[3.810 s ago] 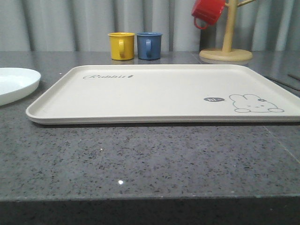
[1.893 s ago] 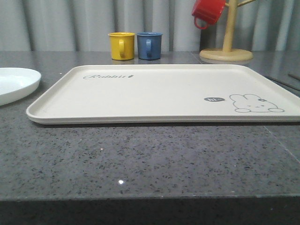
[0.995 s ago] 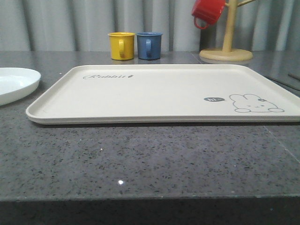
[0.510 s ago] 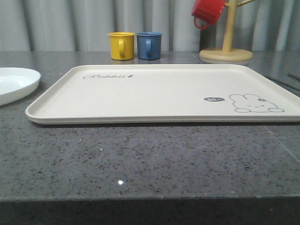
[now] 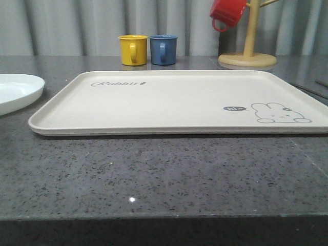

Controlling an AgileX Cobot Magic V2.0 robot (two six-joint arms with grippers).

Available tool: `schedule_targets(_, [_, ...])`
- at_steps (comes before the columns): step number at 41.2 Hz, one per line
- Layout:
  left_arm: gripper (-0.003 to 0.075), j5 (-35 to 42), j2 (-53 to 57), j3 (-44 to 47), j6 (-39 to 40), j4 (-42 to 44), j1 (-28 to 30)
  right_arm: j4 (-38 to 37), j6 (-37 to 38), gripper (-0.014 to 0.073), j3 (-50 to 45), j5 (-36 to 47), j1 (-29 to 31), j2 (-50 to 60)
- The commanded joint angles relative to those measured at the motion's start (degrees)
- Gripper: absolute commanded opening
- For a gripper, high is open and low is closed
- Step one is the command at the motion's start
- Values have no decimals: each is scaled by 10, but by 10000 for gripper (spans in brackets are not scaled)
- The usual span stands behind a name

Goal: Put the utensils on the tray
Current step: 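Lower the left gripper to the white plate and grasp its rim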

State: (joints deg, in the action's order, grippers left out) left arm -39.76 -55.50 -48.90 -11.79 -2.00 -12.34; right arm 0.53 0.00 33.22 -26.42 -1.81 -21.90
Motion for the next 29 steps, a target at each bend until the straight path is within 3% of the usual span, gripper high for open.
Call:
schedule_targets(1, [640, -21, -61, -55, -1, 20, -32, -1, 0, 610, 20, 38, 0, -9])
schedule_targets(11, [621, -122, -216, -152, -1, 44, -67, -1, 0, 610, 20, 38, 0, -9])
schedule_targets(22, [381, -159, -307, -207, -1, 49, -69, -1, 0, 610, 20, 37, 0, -9])
schedule_targets(29, [312, -164, -332, -208, -1, 53, -69, -1, 0, 610, 20, 37, 0, -9])
